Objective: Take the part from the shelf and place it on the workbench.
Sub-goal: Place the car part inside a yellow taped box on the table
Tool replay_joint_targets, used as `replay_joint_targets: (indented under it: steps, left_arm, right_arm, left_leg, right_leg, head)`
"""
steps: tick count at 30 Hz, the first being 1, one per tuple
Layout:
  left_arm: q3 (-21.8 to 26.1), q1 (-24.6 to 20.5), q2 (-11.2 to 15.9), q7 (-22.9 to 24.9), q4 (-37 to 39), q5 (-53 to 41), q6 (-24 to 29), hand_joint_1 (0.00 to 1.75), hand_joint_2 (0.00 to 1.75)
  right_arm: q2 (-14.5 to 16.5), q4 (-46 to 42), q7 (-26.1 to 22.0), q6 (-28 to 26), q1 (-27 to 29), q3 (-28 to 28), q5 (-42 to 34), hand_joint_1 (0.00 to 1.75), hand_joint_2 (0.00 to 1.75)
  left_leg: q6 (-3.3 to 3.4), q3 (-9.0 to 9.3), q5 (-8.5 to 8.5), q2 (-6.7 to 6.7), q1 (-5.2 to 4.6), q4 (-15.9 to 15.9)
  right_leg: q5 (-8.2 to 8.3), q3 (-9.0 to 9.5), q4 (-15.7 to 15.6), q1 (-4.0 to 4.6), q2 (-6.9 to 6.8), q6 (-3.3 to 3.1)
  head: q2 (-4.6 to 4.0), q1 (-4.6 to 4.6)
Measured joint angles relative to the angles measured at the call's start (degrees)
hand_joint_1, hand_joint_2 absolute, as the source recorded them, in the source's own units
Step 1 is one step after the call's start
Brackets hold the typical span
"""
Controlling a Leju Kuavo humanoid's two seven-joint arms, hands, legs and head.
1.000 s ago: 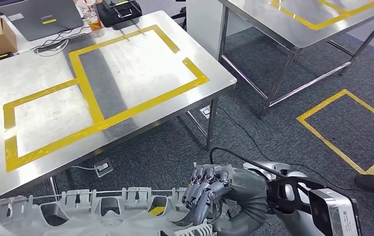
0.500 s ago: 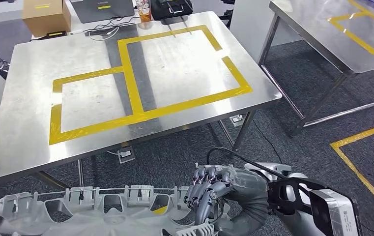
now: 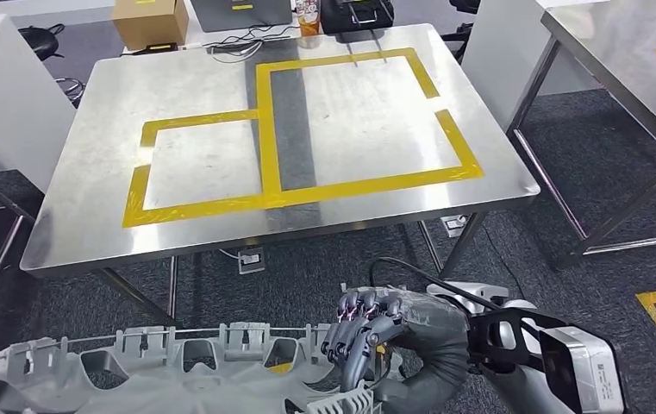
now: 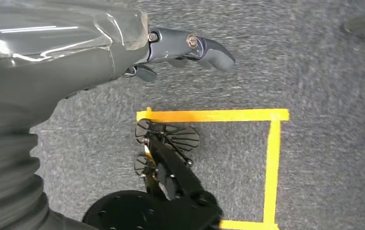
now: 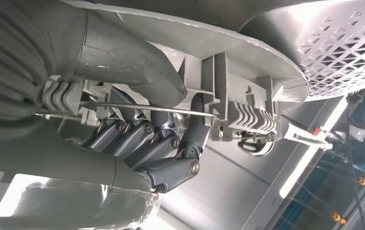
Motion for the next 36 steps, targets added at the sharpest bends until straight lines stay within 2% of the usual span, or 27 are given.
replay_joint_targets:
  steps: [1, 3, 5, 7, 9, 10, 11, 13, 14, 15, 16, 18, 19, 20, 21, 24, 25, 26, 28, 29, 30, 31, 32, 34, 35, 36]
  left_arm:
    - [0.0, 0.1, 0.0, 0.1, 0.0, 0.1, 0.0, 0.0, 1.75]
    - [0.0, 0.1, 0.0, 0.2, 0.0, 0.2, -0.1, 0.0, 1.75]
    - [0.0, 0.0, 0.1, 0.3, 0.0, 0.3, -0.1, 0.0, 1.75]
    - [0.0, 0.0, 0.1, 0.4, 0.0, 0.2, -0.2, 0.0, 1.75]
    - [0.0, 0.0, 0.1, 0.5, 0.0, 0.2, -0.2, 0.0, 1.75]
    - [0.0, 0.0, 0.1, 0.5, 0.0, 0.1, -0.2, 0.0, 1.75]
    - [0.0, -0.1, 0.1, 0.5, 0.0, 0.1, -0.2, 0.0, 1.75]
    - [0.0, -0.2, 0.0, 0.5, 0.0, 0.1, -0.3, 0.0, 1.75]
    - [0.0, -0.2, 0.0, 0.5, 0.0, 0.0, -0.3, 0.0, 1.75]
    - [0.0, -0.2, 0.0, 0.5, 0.0, 0.0, -0.3, 0.0, 1.75]
    - [0.0, -0.2, 0.0, 0.5, 0.0, 0.0, -0.4, 0.0, 1.75]
    - [0.0, -0.2, -0.1, 0.5, 0.0, 0.0, -0.4, 0.0, 1.75]
    - [0.0, -0.2, -0.1, 0.5, 0.0, 0.0, -0.5, 0.0, 1.75]
    - [0.0, -0.2, -0.1, 0.5, 0.0, 0.0, -0.5, 0.0, 1.75]
    - [0.0, -0.2, -0.1, 0.5, 0.0, 0.0, -0.6, 0.0, 1.75]
    - [0.0, -0.1, 0.0, 0.5, 0.0, 0.0, -0.7, 0.0, 1.75]
    - [0.0, -0.1, 0.0, 0.5, 0.0, 0.0, -0.8, 0.0, 1.75]
    - [0.0, -0.1, 0.0, 0.4, 0.0, -0.1, -0.9, 0.0, 1.75]
    - [0.0, -0.1, 0.0, 0.1, 0.0, -0.4, -0.9, 0.0, 1.75]
    - [0.0, -0.1, 0.0, 0.0, 0.0, -0.6, -0.7, 0.0, 1.75]
    - [0.0, -0.1, 0.0, -0.1, 0.0, -0.8, -0.6, 0.0, 1.75]
    - [0.0, -0.1, 0.0, -0.2, 0.0, -0.9, -0.3, 0.0, 1.75]
    - [0.0, -0.1, 0.0, -0.2, 0.1, -1.0, -0.1, 0.0, 1.75]
    - [0.0, -0.1, 0.1, -0.3, 0.1, -1.2, 0.1, 0.0, 1.75]
    - [0.0, -0.1, 0.1, -0.4, 0.1, -1.2, 0.1, 0.0, 1.75]
    - [0.0, -0.1, 0.1, -0.4, 0.1, -1.3, 0.1, 0.0, 1.75]
  right_arm:
    - [0.0, 0.1, 0.0, 0.0, 0.0, 0.0, -0.2, 1.69, 1.75]
    - [0.0, 0.2, 0.0, 0.0, -0.1, 0.0, -0.5, 1.69, 1.75]
    - [0.0, 0.3, 0.0, 0.0, -0.3, 0.1, -0.7, 1.69, 1.75]
    - [0.0, 0.4, -0.1, 0.0, -0.4, 0.1, -1.0, 1.69, 1.75]
    - [0.0, 0.4, -0.2, 0.0, -0.5, 0.1, -1.1, 1.69, 1.75]
    - [0.0, 0.5, -0.2, 0.0, -0.6, 0.1, -1.1, 1.69, 1.75]
    - [-0.1, 0.5, -0.3, -0.1, -0.6, 0.0, -1.2, 1.69, 1.75]
    - [-0.2, 0.6, -0.5, -0.1, -0.6, 0.0, -1.3, 1.69, 1.75]
    - [-0.3, 0.7, -0.6, -0.1, -0.5, -0.1, -1.3, 1.69, 1.75]
    - [-0.4, 0.8, -0.6, -0.1, -0.5, -0.1, -1.3, 1.69, 1.75]
    - [-0.4, 0.8, -0.6, -0.1, -0.5, -0.1, -1.3, 1.69, 1.75]
    - [-0.5, 0.9, -0.7, -0.1, -0.5, -0.1, -1.3, 1.69, 1.75]
    - [-0.5, 0.9, -0.7, -0.1, -0.5, -0.1, -1.3, 1.69, 1.75]
    - [-0.6, 0.9, -0.8, -0.1, -0.5, -0.1, -1.3, 1.69, 1.75]
    - [-0.6, 0.9, -0.8, -0.1, -0.5, -0.1, -1.3, 1.69, 1.75]
    - [-0.6, 0.9, -0.8, -0.1, -0.5, -0.1, -1.3, 1.69, 1.75]
    - [-0.5, 0.9, -0.9, -0.1, -0.5, -0.1, -1.4, 1.69, 1.75]
    - [-0.5, 0.9, -0.9, -0.1, -0.5, -0.1, -1.4, 1.69, 1.75]
    - [-0.5, 1.0, -0.9, -0.1, -0.5, -0.1, -1.4, 1.69, 1.75]
    - [-0.5, 1.0, -0.9, -0.1, -0.4, -0.1, -1.4, 1.69, 1.75]
    - [-0.5, 1.0, -0.9, -0.1, -0.4, -0.1, -1.4, 1.69, 1.75]
    - [-0.5, 1.1, -0.9, -0.1, -0.4, -0.1, -1.4, 1.69, 1.75]
    - [-0.5, 1.1, -0.9, -0.1, -0.4, -0.1, -1.4, 1.69, 1.75]
    - [-0.4, 1.1, -0.9, 0.0, -0.4, -0.1, -1.4, 1.69, 1.75]
    - [-0.4, 1.2, -0.9, 0.0, -0.4, -0.1, -1.4, 1.69, 1.75]
    - [-0.4, 1.2, -0.9, 0.0, -0.4, -0.1, -1.4, 1.69, 1.75]
  left_leg:
    - [0.08, 0.89, 1.31, 0.05, -0.01, -1.8]
    - [0.61, 5.14, 4.73, 0.46, -0.16, -9.7]
    - [1.27, 8.07, 6.19, 0.95, -0.56, -15.2]
    - [1.83, 8.4, 6.11, 0.96, -0.95, -16.0]
    - [2.56, 9.1, 6.46, 0.69, -0.74, -16.8]
    - [2.93, 9.52, 6.72, 0.55, -0.59, -17.2]
    - [3.21, 9.9, 6.93, 0.38, -0.43, -17.6]
    - [3.43, 9.96, 7.0, 0.02, -0.49, -17.7]
    - [3.44, 9.95, 6.98, -0.21, -0.49, -17.7]
    - [3.42, 9.97, 6.95, -0.46, -0.47, -17.7]
    - [3.36, 10.01, 6.89, -0.73, -0.42, -17.6]
    - [2.98, 10.05, 6.64, -1.26, -0.31, -17.3]
    - [2.65, 9.97, 6.43, -1.49, -0.41, -17.0]
    - [2.32, 9.86, 6.24, -1.64, -0.53, -16.8]
    - [2.04, 9.77, 6.12, -1.72, -0.63, -16.6]
    - [1.41, 9.68, 5.79, -1.56, -0.4, -16.4]
    - [1.16, 9.23, 4.99, -1.25, -0.29, -15.3]
    - [0.92, 8.23, 3.62, -0.89, -0.22, -13.0]
    - [0.63, 4.69, -0.05, -0.33, -0.19, -5.4]
    - [0.59, 2.91, -1.3, -0.28, -0.19, -1.8]
    - [0.62, 1.87, -1.59, -0.26, -0.19, 0.1]
    - [0.74, 1.9, -0.79, -0.24, -0.2, -0.2]
    - [0.96, 3.1, 0.94, -0.2, -0.22, -2.9]
    - [1.64, 7.05, 4.51, 0.07, -0.45, -11.0]
    - [1.91, 8.49, 5.42, 0.2, -0.63, -14.0]
    - [2.1, 9.22, 5.66, 0.29, -0.85, -15.6]
  right_leg:
    - [-0.04, 0.05, 0.0, 0.08, -0.36, -0.02]
    - [-0.17, 0.24, 0.0, 0.24, -0.76, 0.06]
    - [-0.31, 0.33, 0.0, 0.54, -0.88, 0.4]
    - [-0.34, 0.42, -0.2, 0.64, -1.03, 0.96]
    - [-0.65, 0.33, 0.0, 0.49, -0.85, 1.46]
    - [-1.34, -0.21, 1.3, 0.47, -0.43, 1.46]
    - [-2.53, -1.42, 3.8, 0.43, 0.12, 1.34]
    - [-5.45, -5.18, 11.4, 0.38, 0.99, 1.06]
    - [-6.33, -6.93, 14.6, 0.33, 1.14, 1.19]
    - [-6.36, -7.83, 15.9, 0.25, 1.2, 1.53]
    - [-5.37, -7.48, 14.6, 0.14, 1.21, 2.06]
    - [-1.9, -4.23, 6.9, -0.21, 1.24, 3.13]
    - [-0.43, -2.47, 3.2, -0.25, 1.29, 3.24]
    - [0.43, -1.39, 0.9, -0.25, 1.34, 2.97]
    - [0.76, -0.92, -0.1, -0.16, 1.4, 2.53]
    - [0.93, -0.82, -0.1, -0.06, 1.41, 1.22]
    - [0.94, -0.71, -0.1, -0.13, 1.39, 0.88]
    - [0.92, -0.61, -0.2, -0.2, 1.37, 0.6]
    - [0.78, -0.51, -0.2, -0.04, 1.32, 0.3]
    - [0.74, -0.5, -0.2, 0.06, 1.29, 0.24]
    - [0.71, -0.47, -0.2, 0.16, 1.27, 0.2]
    - [0.68, -0.4, -0.2, 0.24, 1.26, 0.16]
    - [0.65, -0.29, -0.2, 0.32, 1.26, 0.14]
    - [0.57, -0.12, -0.2, 0.53, 1.28, 0.19]
    - [0.54, -0.16, -0.1, 0.66, 1.29, 0.27]
    - [0.52, -0.25, -0.1, 0.74, 1.28, 0.41]
  head:
    - [0.0, 0.0]
    - [0.0, 0.01]
    - [0.0, 0.03]
    - [-0.01, 0.03]
    - [-0.01, 0.08]
    - [-0.01, 0.13]
    - [-0.01, 0.2]
    - [0.0, 0.25]
    - [0.0, 0.25]
    - [0.0, 0.25]
    - [0.0, 0.25]
    - [0.0, 0.28]
    - [0.0, 0.31]
    - [0.0, 0.31]
    - [0.0, 0.31]
    - [0.0, 0.27]
    - [0.0, 0.22]
    - [0.0, 0.16]
    - [0.0, 0.05]
    - [0.0, 0.06]
    - [0.0, 0.06]
    - [0.0, 0.07]
    - [0.0, 0.07]
    - [0.0, 0.08]
    - [0.0, 0.09]
    - [0.0, 0.1]
